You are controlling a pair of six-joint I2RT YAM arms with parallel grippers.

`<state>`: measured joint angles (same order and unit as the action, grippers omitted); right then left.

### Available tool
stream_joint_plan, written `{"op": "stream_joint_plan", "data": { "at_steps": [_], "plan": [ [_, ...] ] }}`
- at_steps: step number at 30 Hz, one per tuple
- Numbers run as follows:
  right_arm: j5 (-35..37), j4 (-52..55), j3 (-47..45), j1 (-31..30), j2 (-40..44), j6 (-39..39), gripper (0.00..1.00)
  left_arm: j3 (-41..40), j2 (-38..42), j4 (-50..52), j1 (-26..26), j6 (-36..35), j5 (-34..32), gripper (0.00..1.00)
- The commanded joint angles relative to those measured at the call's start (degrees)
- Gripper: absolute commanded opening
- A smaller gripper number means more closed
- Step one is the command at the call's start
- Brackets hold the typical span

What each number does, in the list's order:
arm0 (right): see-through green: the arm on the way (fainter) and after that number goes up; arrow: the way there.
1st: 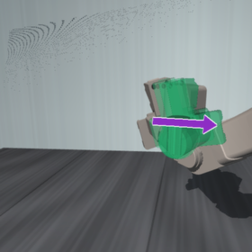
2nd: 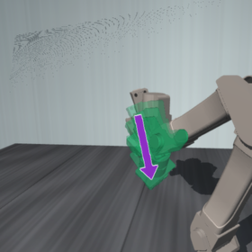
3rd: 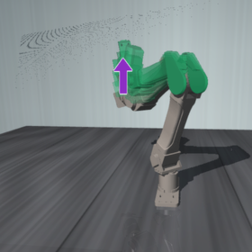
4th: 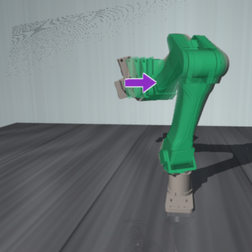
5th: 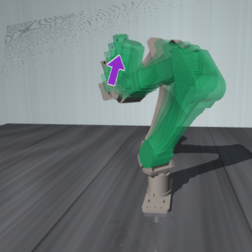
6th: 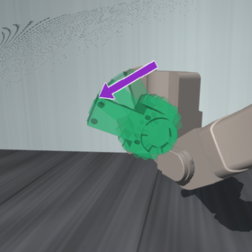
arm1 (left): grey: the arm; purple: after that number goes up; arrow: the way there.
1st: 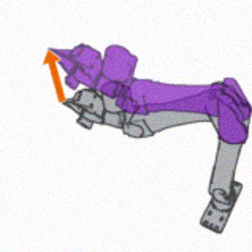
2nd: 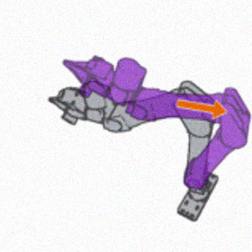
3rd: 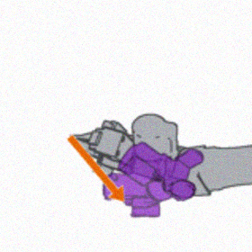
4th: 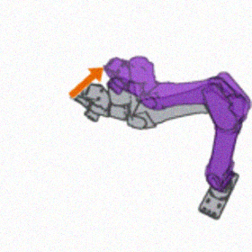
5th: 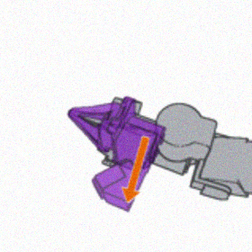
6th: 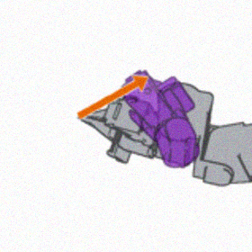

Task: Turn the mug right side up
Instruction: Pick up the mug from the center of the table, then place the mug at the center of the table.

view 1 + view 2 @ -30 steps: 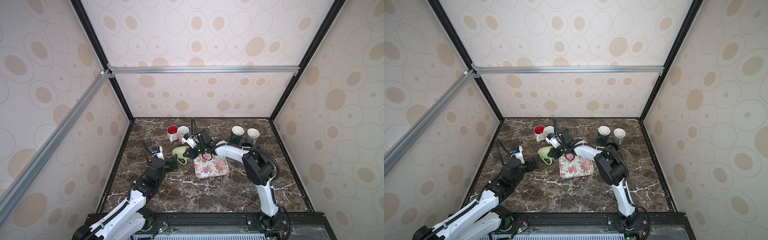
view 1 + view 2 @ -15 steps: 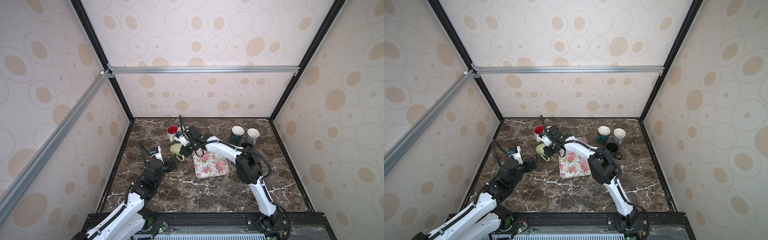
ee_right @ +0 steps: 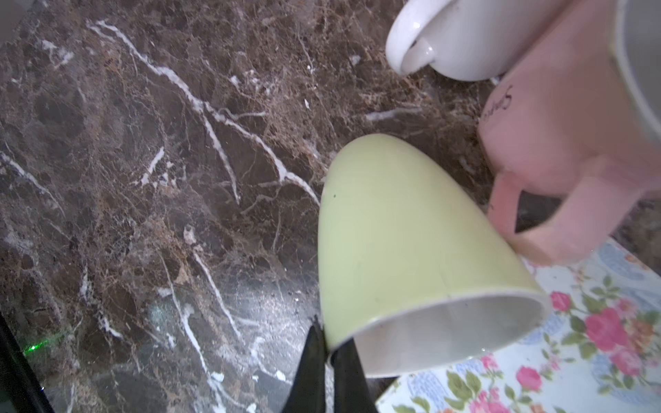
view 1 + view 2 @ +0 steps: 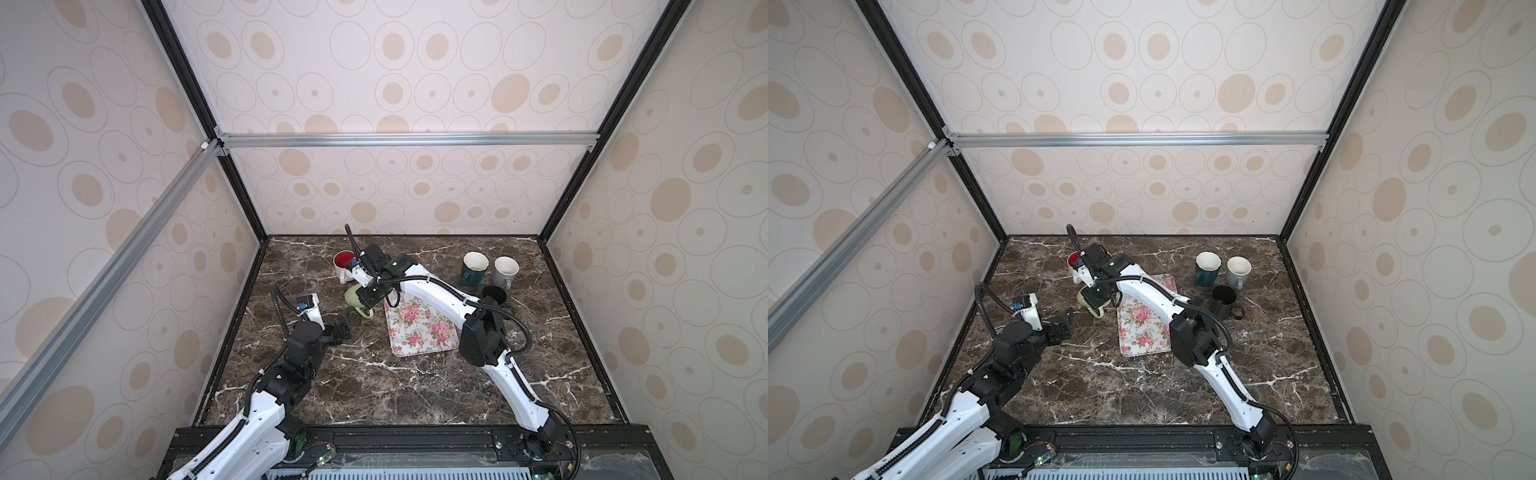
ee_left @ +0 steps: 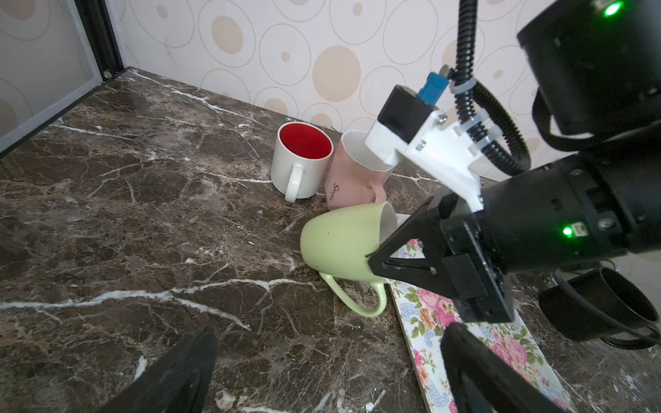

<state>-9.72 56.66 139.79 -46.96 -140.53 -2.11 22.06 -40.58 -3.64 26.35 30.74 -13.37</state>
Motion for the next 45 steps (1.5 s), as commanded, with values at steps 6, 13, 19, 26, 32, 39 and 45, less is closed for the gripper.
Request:
{"op": "stream_joint_plan", "data": {
  "at_steps": [6,13,19,26,32,39,45],
  "plan": [
    [6.25,13.20,6.73,-0.31,-1.07,0.88,0.00,0.44,0.50,0.84,-0.55,-0.77,-0.68,0.98],
    [5.73,15.63,8.05,-0.31,-2.36,1.27,0.00,0.25,0.52,0.74,-0.51,-0.43,-0.36,0.98],
    [9.44,15.22,8.94,-1.33,-3.79,2.01,0.00,-0.19,0.50,0.74,-0.51,0.11,-0.26,0.98],
    [11.02,18.32,14.22,-1.72,-5.45,2.97,0.00,0.17,-0.44,0.34,-0.57,0.37,-0.26,0.98],
    [9.78,20.32,12.37,-1.73,-3.10,3.69,0.00,0.34,-1.54,-0.58,-0.51,0.64,0.34,0.98],
    [9.25,20.47,7.94,-1.78,-1.08,3.36,0.00,0.87,-2.58,-0.93,-0.50,0.81,0.62,0.98],
    [10.71,19.48,6.05,-1.84,1.74,3.22,0.00,1.00,-2.67,-0.93,-0.52,1.16,0.64,0.98]
  ]
}}
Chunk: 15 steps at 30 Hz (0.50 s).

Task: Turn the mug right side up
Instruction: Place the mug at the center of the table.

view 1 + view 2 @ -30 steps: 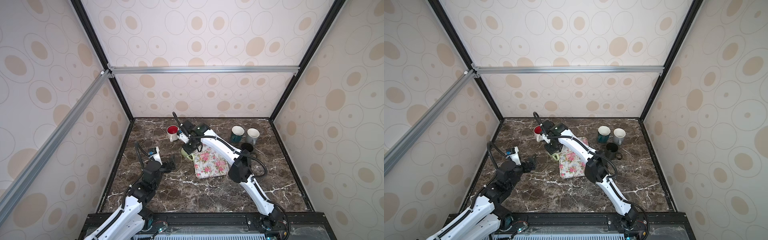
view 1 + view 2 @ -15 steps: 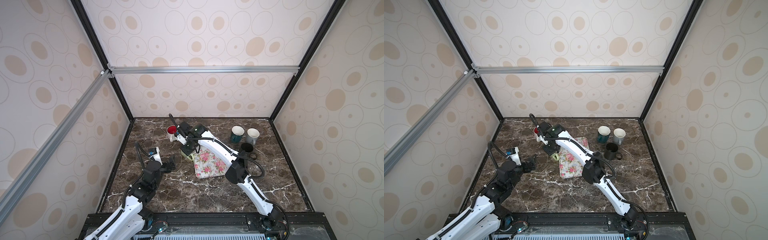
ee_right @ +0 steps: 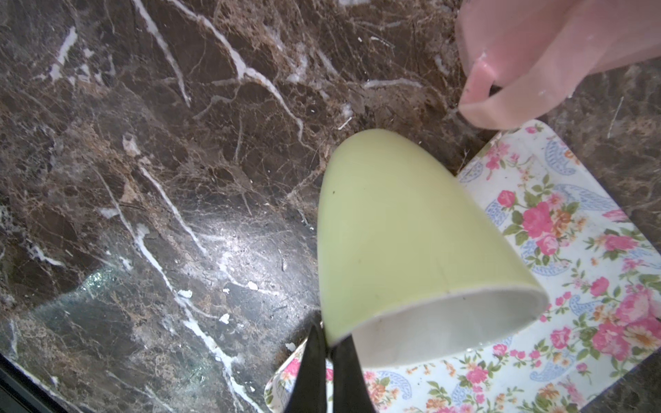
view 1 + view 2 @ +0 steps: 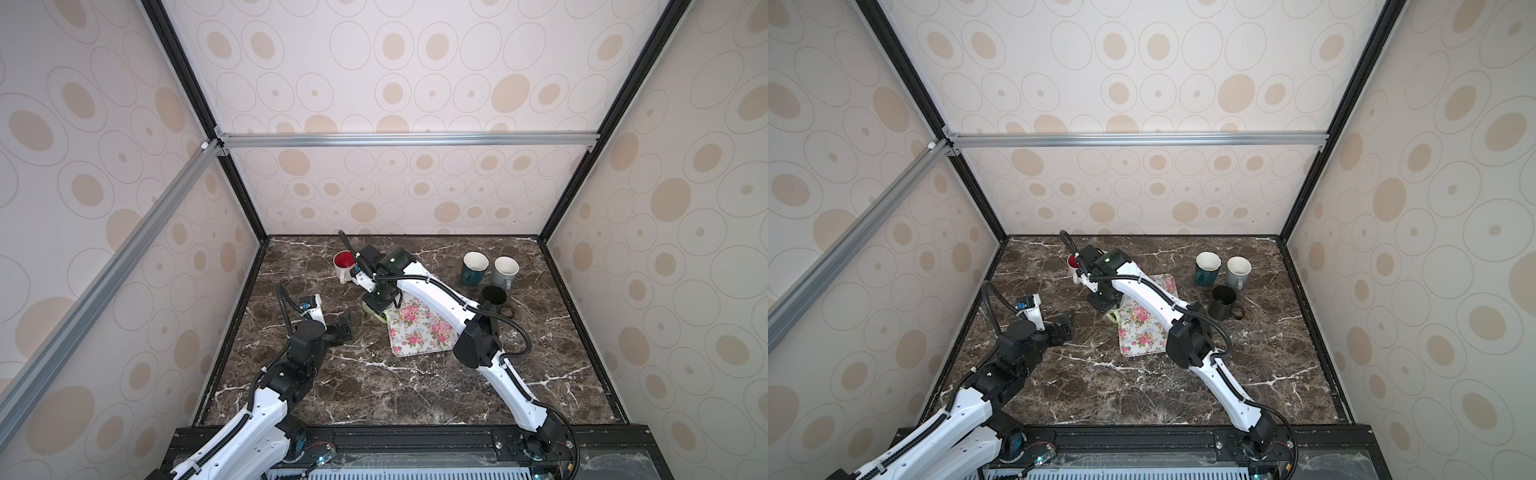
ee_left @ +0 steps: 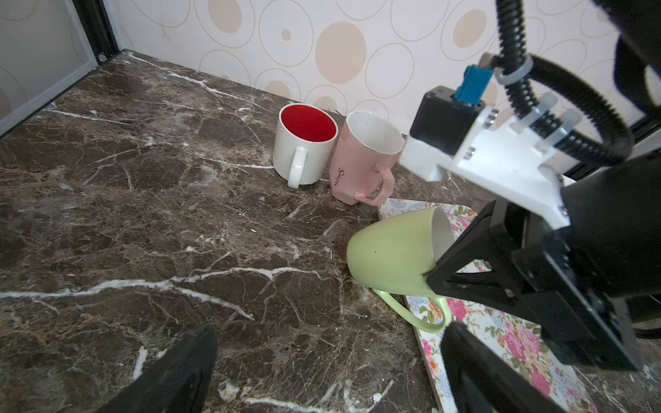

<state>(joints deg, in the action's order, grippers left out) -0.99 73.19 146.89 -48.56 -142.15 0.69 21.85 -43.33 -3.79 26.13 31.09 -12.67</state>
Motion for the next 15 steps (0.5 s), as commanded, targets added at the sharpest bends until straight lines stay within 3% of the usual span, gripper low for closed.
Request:
{"op": "stream_joint_plan", "data": {
  "at_steps": [1,6,15],
  "plan": [
    [2.09,2.80,-1.28,-0.23,3.72,0.37,0.00,1.16,0.09,-0.78,-0.28,0.81,-0.01,0.98],
    [1.17,0.49,-4.07,-0.32,5.92,0.11,0.00,1.01,0.00,-0.70,-0.33,0.99,-0.17,0.98],
    [1.53,4.76,0.73,-0.84,3.55,1.06,0.00,1.01,0.09,-0.54,-0.29,0.99,-0.50,0.98]
  ]
}}
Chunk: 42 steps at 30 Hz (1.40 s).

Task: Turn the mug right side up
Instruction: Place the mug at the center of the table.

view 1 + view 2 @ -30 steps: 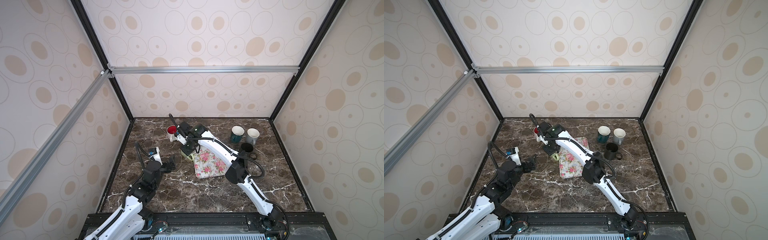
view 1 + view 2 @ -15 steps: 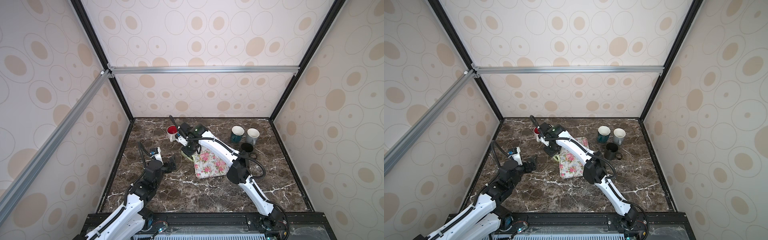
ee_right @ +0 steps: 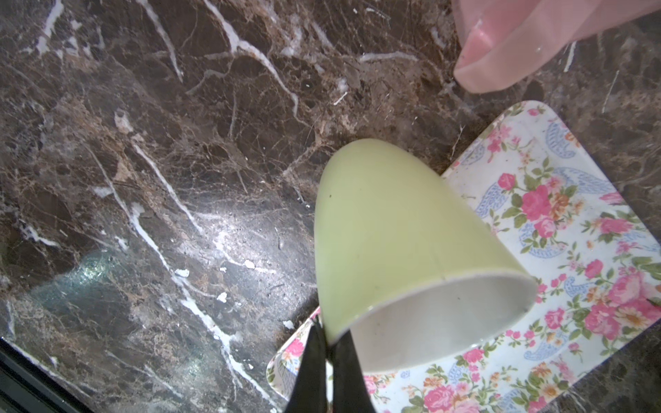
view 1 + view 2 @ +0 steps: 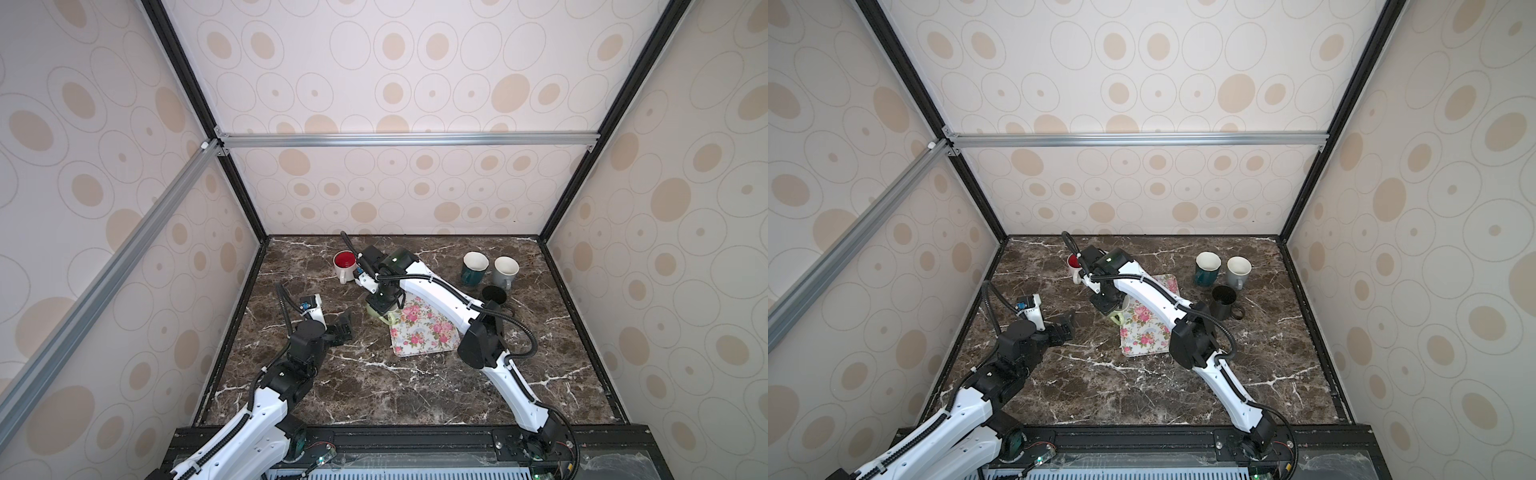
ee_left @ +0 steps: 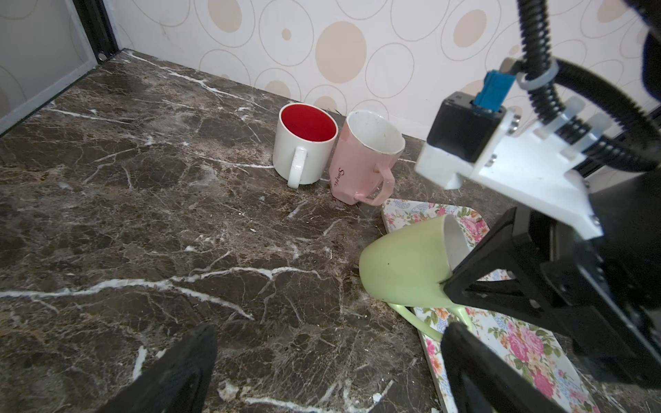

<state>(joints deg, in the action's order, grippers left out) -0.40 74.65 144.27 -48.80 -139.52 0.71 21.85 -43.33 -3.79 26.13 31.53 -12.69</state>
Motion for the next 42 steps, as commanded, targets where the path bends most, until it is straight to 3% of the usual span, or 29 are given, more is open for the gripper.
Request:
{"op": "stream_joint_plan", "data": {
  "at_steps": [1,21,26,29,32,42],
  "plan": [
    [0.78,3.61,3.67,-0.68,0.57,1.05,0.00,0.92,0.09,-0.60,-0.27,0.60,-0.50,0.98],
    [0.74,3.85,5.06,-1.63,-2.77,1.66,0.00,0.57,-0.54,-0.43,-0.31,0.67,-0.67,0.98],
    [1.28,2.54,4.97,-1.61,-2.77,1.57,0.09,0.54,-0.61,-0.41,-0.40,0.55,-0.85,0.98],
    [1.63,1.77,4.75,-1.58,-2.73,1.49,0.33,0.63,-0.86,-0.42,-0.43,0.38,-0.59,0.98],
    [1.82,0.87,4.12,-1.62,-2.49,1.57,0.47,0.65,-1.13,-0.51,-0.38,0.33,-0.58,0.98],
    [1.63,-3.51,0.50,-1.41,-0.06,1.23,0.55,0.26,-0.97,-0.43,-0.38,0.29,-0.54,0.98]
  ]
}}
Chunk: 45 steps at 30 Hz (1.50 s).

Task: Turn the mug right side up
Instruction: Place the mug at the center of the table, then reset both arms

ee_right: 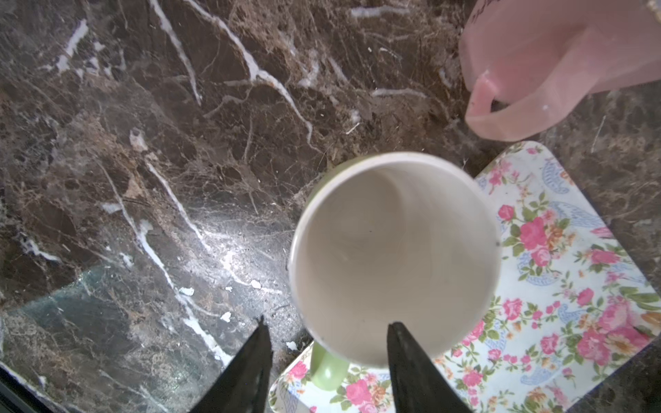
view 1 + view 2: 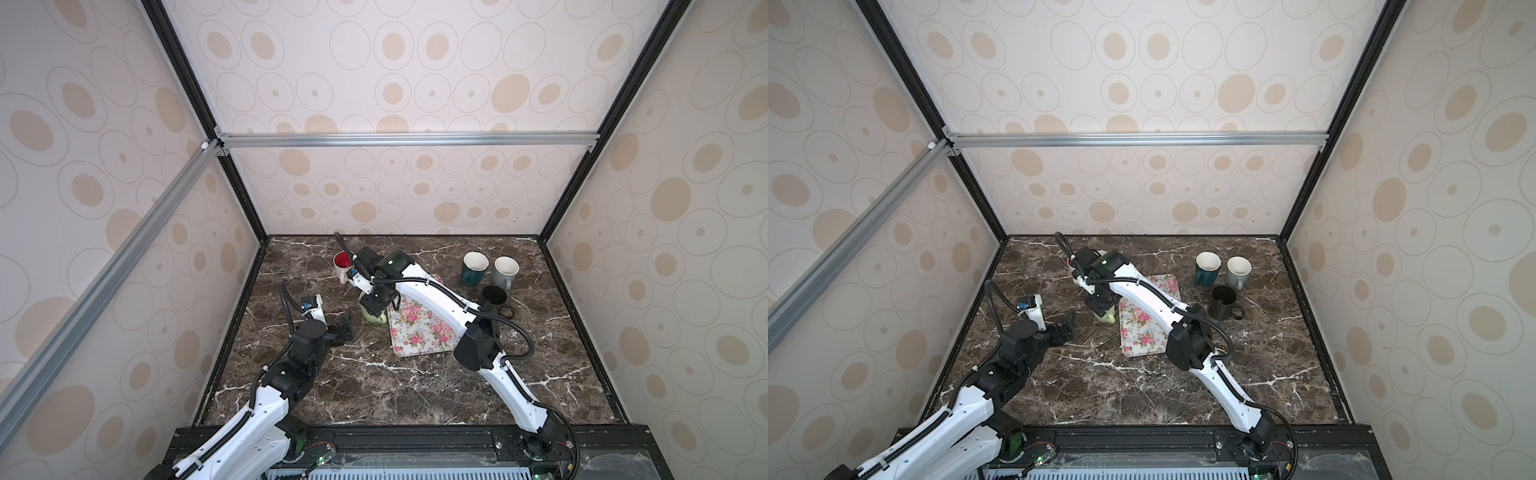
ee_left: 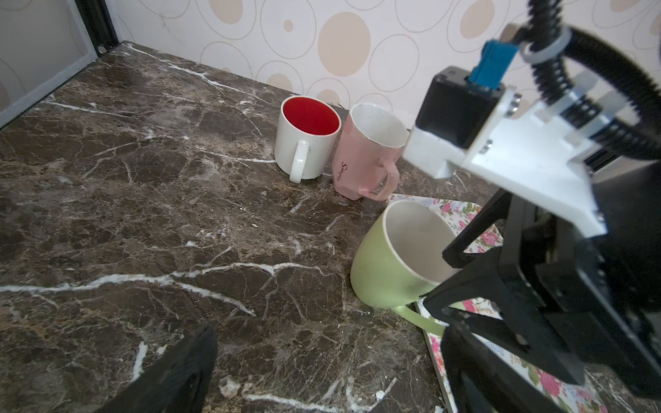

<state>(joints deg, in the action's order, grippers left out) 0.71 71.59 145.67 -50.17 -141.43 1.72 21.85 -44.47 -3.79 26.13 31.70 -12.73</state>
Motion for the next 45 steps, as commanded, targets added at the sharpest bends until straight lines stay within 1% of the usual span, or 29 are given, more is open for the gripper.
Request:
{"op": "stream_joint_plan", "data": {
  "at_steps": [1,6,11,13,17,19,22,24,26,30,33,36,39,42,45],
  "plan": [
    [0.44,-0.72,-0.91,-0.01,1.98,0.14,0.56,0.20,0.21,-0.43,-0.38,0.11,-0.54,0.98],
    [0.76,-2.80,-2.15,0.21,5.29,-0.92,0.57,0.19,0.02,-1.19,-0.44,-0.65,-1.75,0.98],
    [3.37,-10.72,-12.34,0.44,14.42,-1.57,0.60,1.18,-2.05,-2.77,-0.50,-1.55,-3.01,0.98],
    [5.13,-14.03,-17.76,0.85,18.60,-1.88,0.61,1.52,-2.77,-3.54,-0.54,-2.21,-3.88,0.98],
    [12.00,-20.69,-27.83,2.14,26.59,-2.27,0.63,2.51,-4.75,-5.77,-1.14,-4.56,-6.40,0.98],
    [14.75,-24.90,-34.20,3.31,31.24,-2.34,0.63,3.63,-5.77,-6.59,-1.68,-6.52,-8.35,0.98],
    [19.48,-35.25,-47.07,5.30,40.77,-2.03,0.66,4.17,-7.12,-9.52,-2.87,-9.98,-11.75,0.98],
    [21.23,-45.07,-57.56,7.17,47.98,-0.92,0.67,3.93,-7.83,-11.92,-4.38,-11.94,-13.80,0.98],
    [22.29,-52.14,-65.62,9.46,54.23,-0.41,0.71,3.43,-8.87,-16.52,-6.09,-13.43,-14.86,0.98],
    [27.37,-59.30,-76.91,14.43,63.64,-1.45,0.73,1.67,-11.75,-24.63,-9.84,-16.86,-16.15,0.98],
    [32.18,-63.84,-84.63,17.59,69.56,-2.10,0.76,1.75,-14.56,-27.07,-12.70,-17.60,-15.67,0.98],
    [36.72,-68.81,-91.84,20.37,74.93,-2.78,0.81,0.43,-17.06,-31.62,-15.14,-18.42,-14.26,0.98],
    [38.14,-74.73,-98.68,23.73,79.34,-2.91,0.84,-0.17,-19.88,-34.40,-17.42,-18.72,-13.04,0.98],
    [41.63,-82.56,-105.00,26.16,81.58,-0.80,0.85,-0.66,-22.40,-37.68,-18.88,-20.29,-12.03,0.98],
    [45.90,-88.77,-108.61,27.85,80.76,0.22,0.85,-1.15,-24.18,-40.16,-19.87,-22.15,-11.52,0.98]
  ]
}}
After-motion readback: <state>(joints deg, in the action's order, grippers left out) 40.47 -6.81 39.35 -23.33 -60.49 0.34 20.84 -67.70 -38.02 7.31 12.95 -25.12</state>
